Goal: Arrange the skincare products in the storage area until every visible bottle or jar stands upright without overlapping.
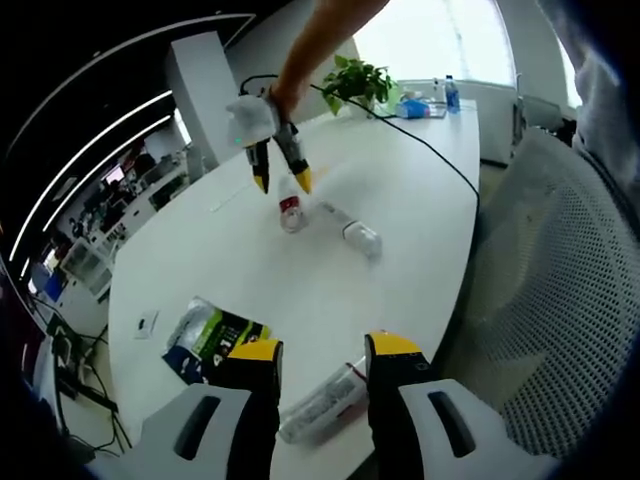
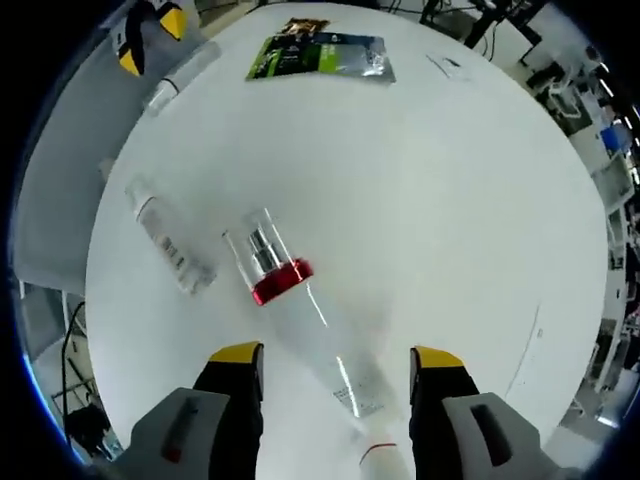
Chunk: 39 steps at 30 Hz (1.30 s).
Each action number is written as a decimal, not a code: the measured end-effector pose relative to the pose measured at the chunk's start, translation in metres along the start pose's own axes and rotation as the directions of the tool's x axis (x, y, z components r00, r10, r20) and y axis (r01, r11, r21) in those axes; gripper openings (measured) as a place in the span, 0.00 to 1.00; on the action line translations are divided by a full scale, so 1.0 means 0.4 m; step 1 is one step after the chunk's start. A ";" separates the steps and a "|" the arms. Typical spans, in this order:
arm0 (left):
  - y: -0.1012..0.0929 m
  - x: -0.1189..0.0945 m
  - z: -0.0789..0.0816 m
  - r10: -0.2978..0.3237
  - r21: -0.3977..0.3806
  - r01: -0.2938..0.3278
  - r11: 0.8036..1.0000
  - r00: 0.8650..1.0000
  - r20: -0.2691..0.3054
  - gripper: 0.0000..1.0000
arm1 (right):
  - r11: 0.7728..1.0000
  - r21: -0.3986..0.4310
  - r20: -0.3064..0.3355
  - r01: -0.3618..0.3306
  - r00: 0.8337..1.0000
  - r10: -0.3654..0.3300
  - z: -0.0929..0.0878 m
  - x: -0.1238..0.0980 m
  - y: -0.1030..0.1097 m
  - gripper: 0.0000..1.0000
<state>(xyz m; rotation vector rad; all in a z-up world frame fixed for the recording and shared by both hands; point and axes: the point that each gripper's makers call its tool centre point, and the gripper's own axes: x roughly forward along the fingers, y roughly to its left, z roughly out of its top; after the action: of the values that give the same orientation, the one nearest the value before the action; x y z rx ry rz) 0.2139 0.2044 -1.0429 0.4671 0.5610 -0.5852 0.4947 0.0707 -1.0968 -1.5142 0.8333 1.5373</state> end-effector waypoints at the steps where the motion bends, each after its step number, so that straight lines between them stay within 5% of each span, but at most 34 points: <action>1: 0.000 0.000 0.000 0.000 0.000 0.000 1.000 1.000 0.000 0.29 | 1.000 0.002 0.000 0.000 1.000 0.000 -0.002 0.001 -0.002 0.55; 7: -0.003 0.003 -0.005 -0.008 -0.003 0.008 1.000 1.000 -0.009 0.29 | 0.999 0.031 0.008 -0.016 1.000 0.016 -0.001 0.012 0.000 0.55; 8: -0.003 0.003 -0.007 -0.008 -0.004 0.008 1.000 1.000 -0.013 0.29 | 0.992 0.118 0.038 -0.033 0.999 0.028 0.007 0.013 0.001 0.56; 11: -0.002 0.003 -0.006 -0.007 -0.006 0.007 1.000 1.000 -0.011 0.29 | 0.976 0.210 0.062 -0.054 0.997 0.042 0.003 0.013 -0.006 0.57; 14: -0.002 0.003 -0.008 -0.007 -0.007 0.007 1.000 1.000 -0.015 0.29 | 0.981 0.189 0.051 -0.044 0.998 0.035 -0.010 0.015 -0.013 0.57; 18: -0.003 0.004 -0.009 -0.009 -0.007 0.009 1.000 1.000 -0.017 0.29 | 0.992 0.117 0.049 -0.048 0.998 0.043 -0.003 0.019 -0.001 0.56; 20: -0.003 0.004 -0.009 -0.011 -0.008 0.010 1.000 1.000 -0.016 0.29 | 0.999 -0.019 0.040 -0.030 0.999 0.030 0.013 0.023 0.007 0.53; 23: -0.005 0.004 -0.009 -0.014 -0.008 0.014 1.000 1.000 -0.017 0.29 | 0.979 -0.206 0.028 -0.016 0.999 0.022 0.041 0.032 0.025 0.49; 26: -0.006 0.005 -0.010 -0.016 -0.007 0.016 1.000 1.000 -0.020 0.29 | 0.962 -0.272 0.001 -0.012 1.000 0.013 0.045 0.043 0.029 0.41; 32: -0.005 0.005 -0.011 -0.012 -0.009 0.012 1.000 1.000 -0.022 0.29 | 0.957 -0.281 -0.007 -0.074 0.997 0.075 0.042 0.059 0.052 0.31; 39: -0.007 0.006 -0.012 -0.019 -0.012 0.018 1.000 1.000 -0.022 0.29 | 0.960 -0.269 -0.025 -0.071 0.997 0.067 0.037 0.057 0.049 0.29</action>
<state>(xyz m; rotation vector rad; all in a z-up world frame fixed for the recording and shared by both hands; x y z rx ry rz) 0.2121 0.2039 -1.0487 0.4584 0.5896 -0.5948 0.4714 0.0769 -1.1201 -1.7086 0.7129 1.7493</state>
